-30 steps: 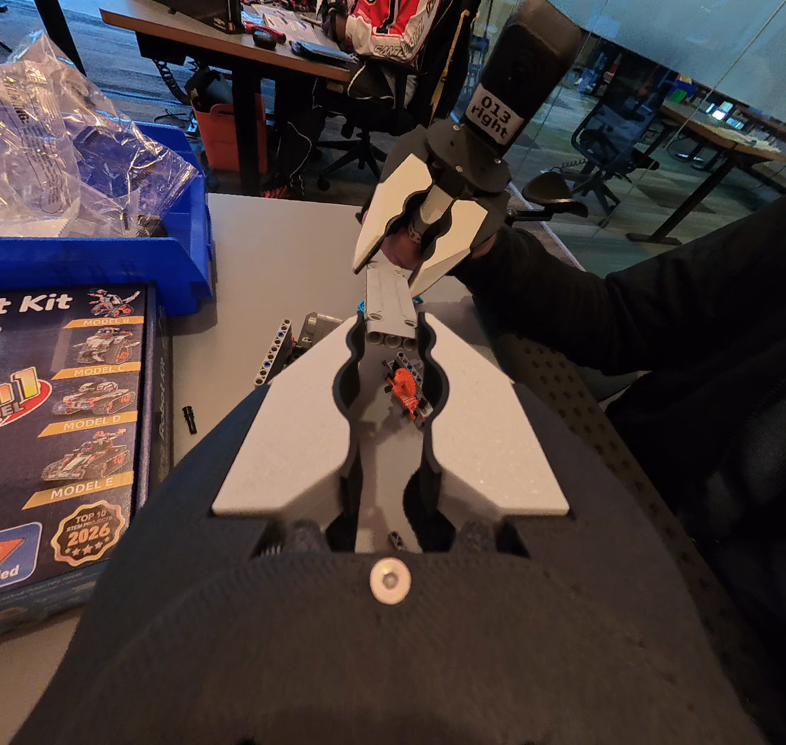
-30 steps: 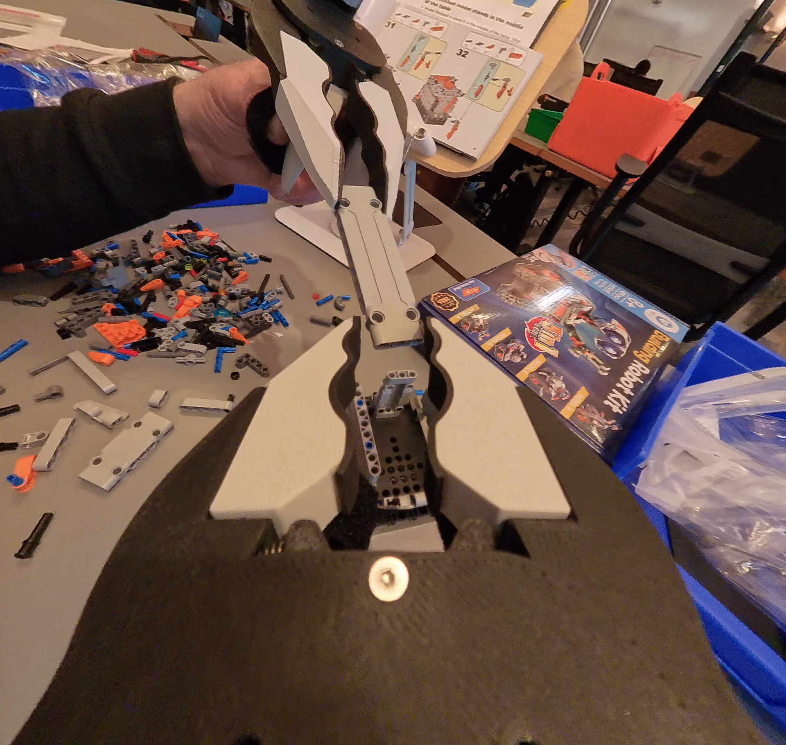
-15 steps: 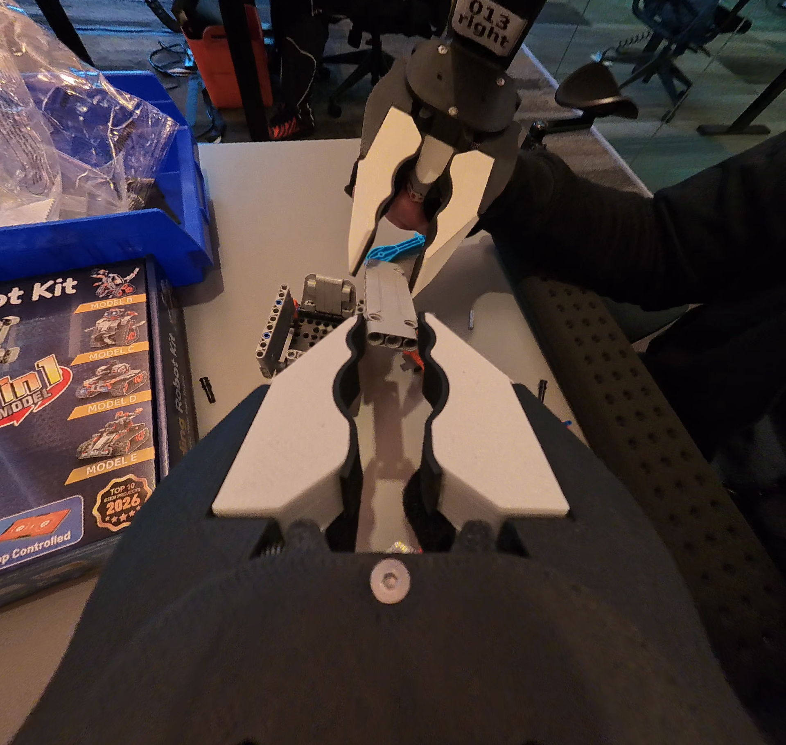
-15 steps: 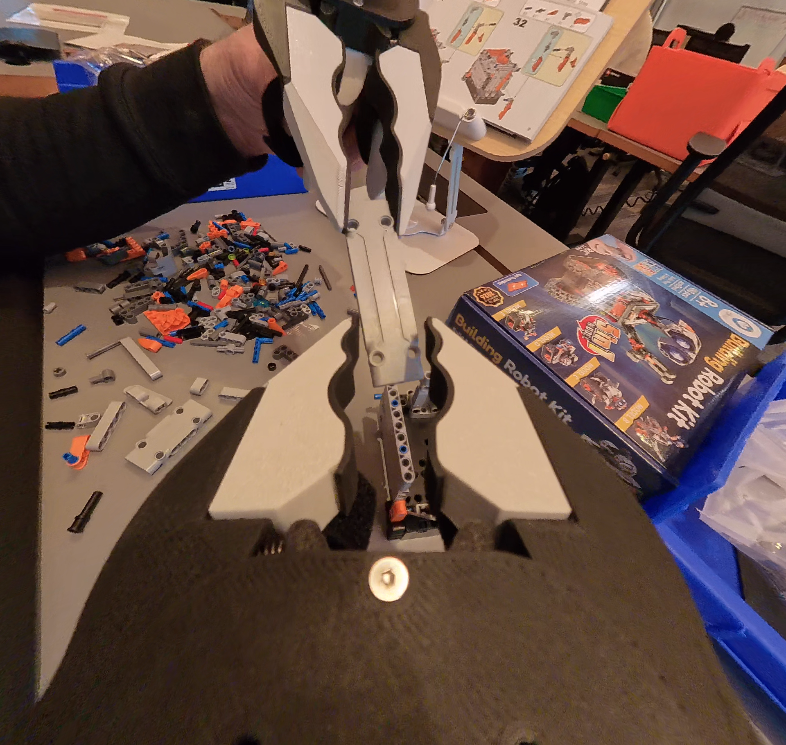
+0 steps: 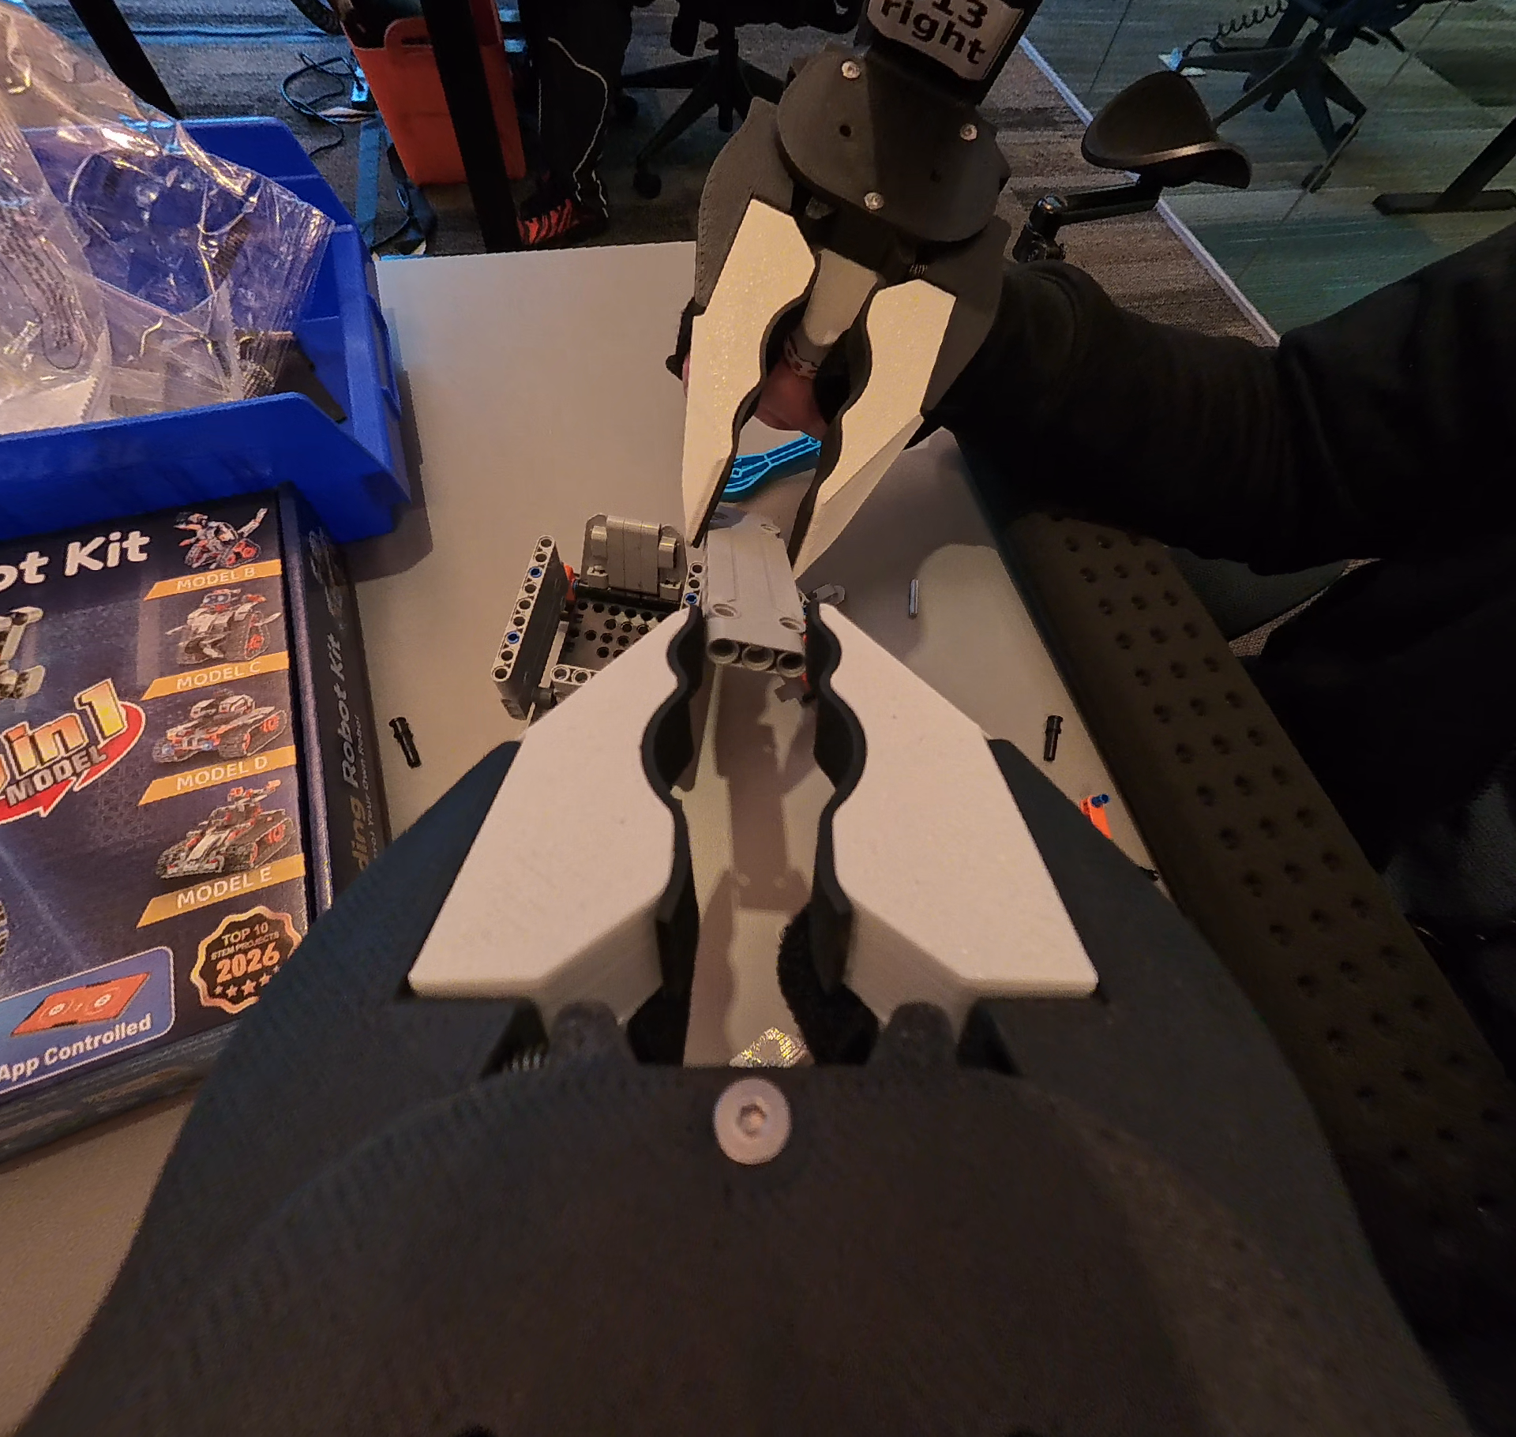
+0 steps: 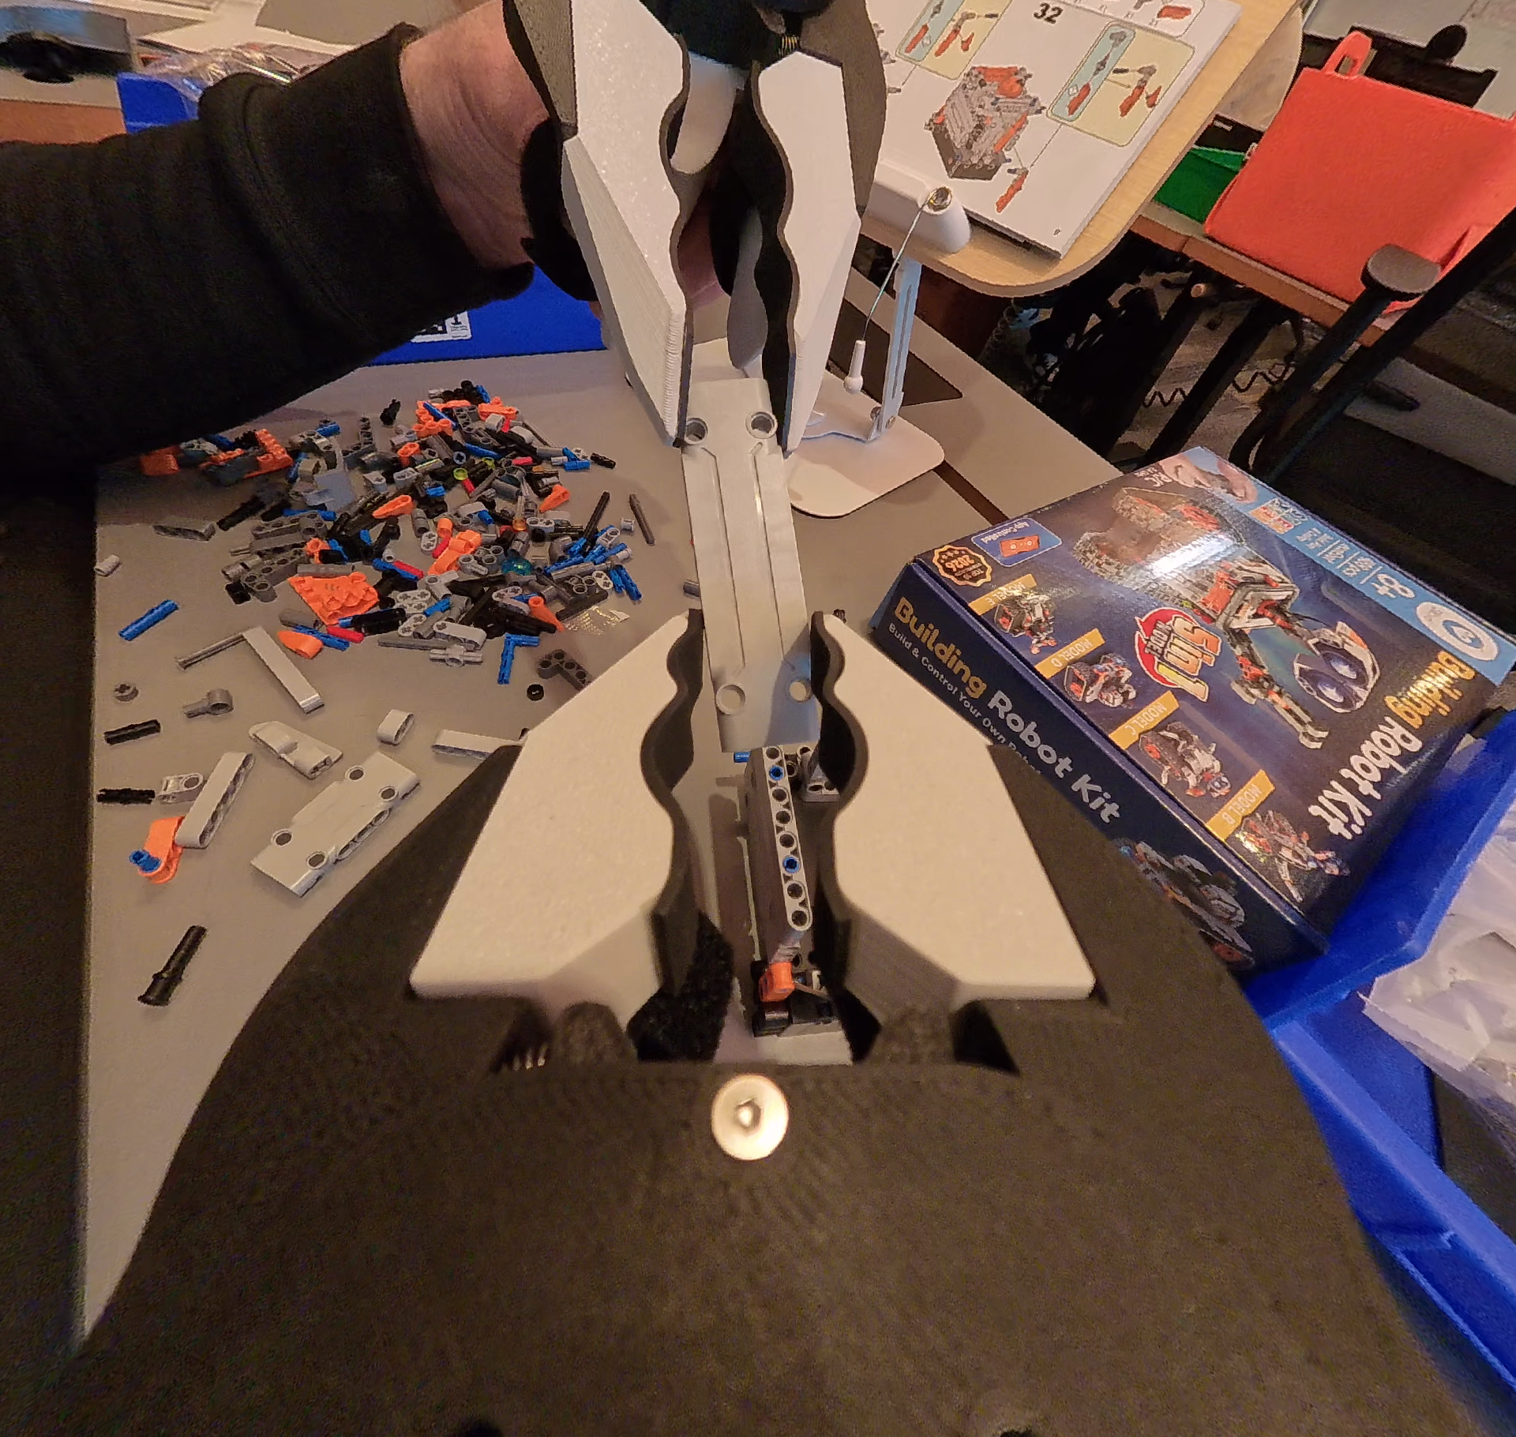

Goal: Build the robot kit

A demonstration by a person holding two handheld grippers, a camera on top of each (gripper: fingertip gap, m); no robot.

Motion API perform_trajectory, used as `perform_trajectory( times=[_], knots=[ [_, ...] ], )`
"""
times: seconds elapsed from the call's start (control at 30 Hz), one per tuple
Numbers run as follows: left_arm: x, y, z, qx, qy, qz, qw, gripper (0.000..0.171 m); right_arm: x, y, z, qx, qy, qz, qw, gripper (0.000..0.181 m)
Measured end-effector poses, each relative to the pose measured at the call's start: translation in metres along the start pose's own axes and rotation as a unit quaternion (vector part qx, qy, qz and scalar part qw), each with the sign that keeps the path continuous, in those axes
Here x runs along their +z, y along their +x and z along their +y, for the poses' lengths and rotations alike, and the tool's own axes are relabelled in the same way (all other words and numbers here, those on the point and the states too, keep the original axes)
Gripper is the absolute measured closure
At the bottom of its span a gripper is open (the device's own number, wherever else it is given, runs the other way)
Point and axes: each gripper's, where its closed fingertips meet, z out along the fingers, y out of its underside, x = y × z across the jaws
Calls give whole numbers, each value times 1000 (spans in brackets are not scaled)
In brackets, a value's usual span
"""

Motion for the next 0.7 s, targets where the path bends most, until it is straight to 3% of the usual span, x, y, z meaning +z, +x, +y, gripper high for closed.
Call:
perform_trajectory(
  times=[0.7],
  knots=[
    [0,-2,4,-7,-2,4,1000,149,2,0,2,4,0,-4,1000,157]
  ],
)
